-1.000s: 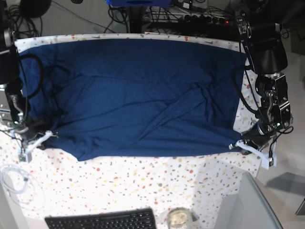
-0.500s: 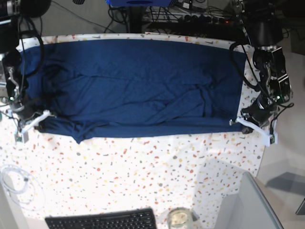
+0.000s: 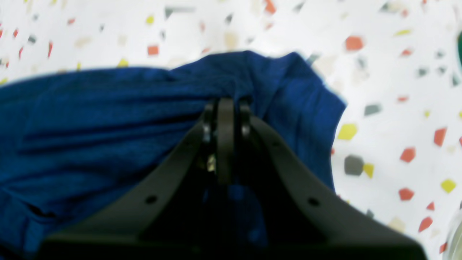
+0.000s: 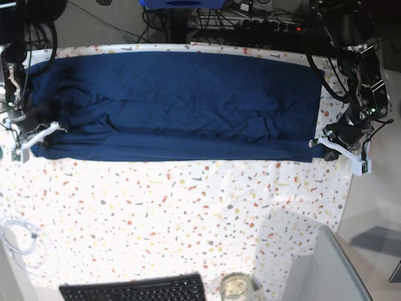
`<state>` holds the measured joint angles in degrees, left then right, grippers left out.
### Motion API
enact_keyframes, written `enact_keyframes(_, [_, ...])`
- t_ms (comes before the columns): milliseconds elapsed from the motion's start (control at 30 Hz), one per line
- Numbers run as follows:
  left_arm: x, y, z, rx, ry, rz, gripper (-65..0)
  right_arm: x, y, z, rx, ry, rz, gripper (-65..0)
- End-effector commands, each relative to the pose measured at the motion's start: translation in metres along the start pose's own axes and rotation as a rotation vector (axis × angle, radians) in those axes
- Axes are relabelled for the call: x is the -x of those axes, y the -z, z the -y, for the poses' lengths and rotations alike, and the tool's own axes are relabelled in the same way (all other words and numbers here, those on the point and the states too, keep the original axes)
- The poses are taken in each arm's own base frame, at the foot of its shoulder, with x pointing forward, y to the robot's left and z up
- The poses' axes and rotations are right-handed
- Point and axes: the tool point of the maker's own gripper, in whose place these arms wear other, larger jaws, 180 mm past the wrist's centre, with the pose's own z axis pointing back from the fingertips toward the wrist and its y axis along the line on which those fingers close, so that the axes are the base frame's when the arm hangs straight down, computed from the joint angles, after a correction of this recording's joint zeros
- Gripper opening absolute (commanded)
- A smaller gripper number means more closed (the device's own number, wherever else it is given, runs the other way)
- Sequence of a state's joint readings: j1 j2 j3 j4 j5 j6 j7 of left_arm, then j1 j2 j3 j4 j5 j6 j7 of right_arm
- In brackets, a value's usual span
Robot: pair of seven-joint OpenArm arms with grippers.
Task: Layout the t-shirt on the table in an organized manner, then fold the t-shirt properly
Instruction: 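Lift the side edges with both grippers and fold them over the shirt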
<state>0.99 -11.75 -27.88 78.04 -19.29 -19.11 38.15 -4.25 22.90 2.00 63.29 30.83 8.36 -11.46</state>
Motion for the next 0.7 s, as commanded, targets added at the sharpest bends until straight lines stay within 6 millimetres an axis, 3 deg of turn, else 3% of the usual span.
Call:
enact_keyframes(0, [-0.017, -0.002, -0.002, -0.002, 0.011, 0.048, -65.0, -0.018, -0.004, 0.004, 0.003, -0.017, 0.052, -65.0])
enact_keyframes(133, [-0.014, -0.001, 0.002, 0.002, -0.002, 0.049, -65.0, -0.012, -0.01, -0.007, -0.019, -0.016, 0.06, -65.0])
enact_keyframes(367, [-0.01, -0.008, -0.002, -0.007, 0.013, 0.045, -65.0, -0.006, -0.019, 0.006, 0.01, 0.004, 0.06, -65.0])
enact_keyframes(500, [0.004, -0.018, -0.002, -0.012, 0.032, 0.029, -65.0, 0.001, -0.03, -0.001, -0.009, -0.011, 0.062, -65.0])
enact_keyframes(667, [0.011, -0.02, -0.003, -0.015, 0.033, 0.017, -65.0, 0.007, -0.03, -0.006, -0.014, 0.003, 0.056, -65.0])
